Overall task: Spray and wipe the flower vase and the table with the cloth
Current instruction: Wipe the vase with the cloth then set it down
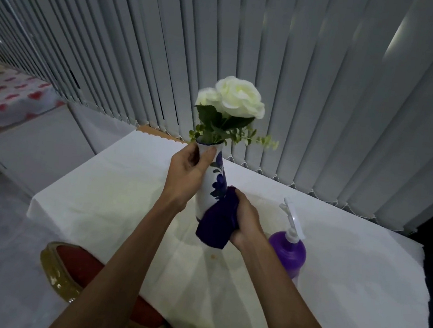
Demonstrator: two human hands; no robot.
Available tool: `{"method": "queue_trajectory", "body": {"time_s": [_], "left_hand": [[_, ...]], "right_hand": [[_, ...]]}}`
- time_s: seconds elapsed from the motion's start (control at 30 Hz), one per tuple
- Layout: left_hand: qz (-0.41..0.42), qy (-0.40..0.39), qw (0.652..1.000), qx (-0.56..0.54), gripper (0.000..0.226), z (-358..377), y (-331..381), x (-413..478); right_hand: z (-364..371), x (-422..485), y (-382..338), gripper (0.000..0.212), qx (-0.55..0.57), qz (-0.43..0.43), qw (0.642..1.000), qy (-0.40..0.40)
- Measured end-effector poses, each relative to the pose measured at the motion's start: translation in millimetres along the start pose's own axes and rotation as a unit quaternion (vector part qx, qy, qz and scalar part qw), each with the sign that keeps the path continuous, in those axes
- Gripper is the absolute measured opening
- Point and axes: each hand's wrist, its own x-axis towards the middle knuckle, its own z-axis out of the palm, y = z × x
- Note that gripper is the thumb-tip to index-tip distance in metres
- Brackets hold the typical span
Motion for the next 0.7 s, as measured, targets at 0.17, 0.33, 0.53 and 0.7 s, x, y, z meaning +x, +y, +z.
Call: {"method": "queue_trajectory", "body": {"time_s": [0.17, 0.33, 0.53, 0.7], "left_hand": [[-0.034, 0.065, 0.990, 0.120, 0.042, -1, 6, 9], [-0.043, 0.082, 0.987, 0.131, 0.040, 0, 5, 8], [-0.066, 0.001, 0.998, 0.005, 0.029, -1, -5, 5], [-0.034, -0.008, 0.999, -0.014, 0.014, -10, -6, 10]], "right_hand": [[6, 2, -5, 0.029, -0.107, -0.099, 0.988, 0.057], [23, -14, -9, 0.027, -0.270, -0.285, 0.916, 0.087], [35, -12, -27, 0.028, -0.303, -0.383, 0.873, 0.011], [0, 4, -32, 0.036, -0.305, -0.162, 0.939, 0.009]]}}
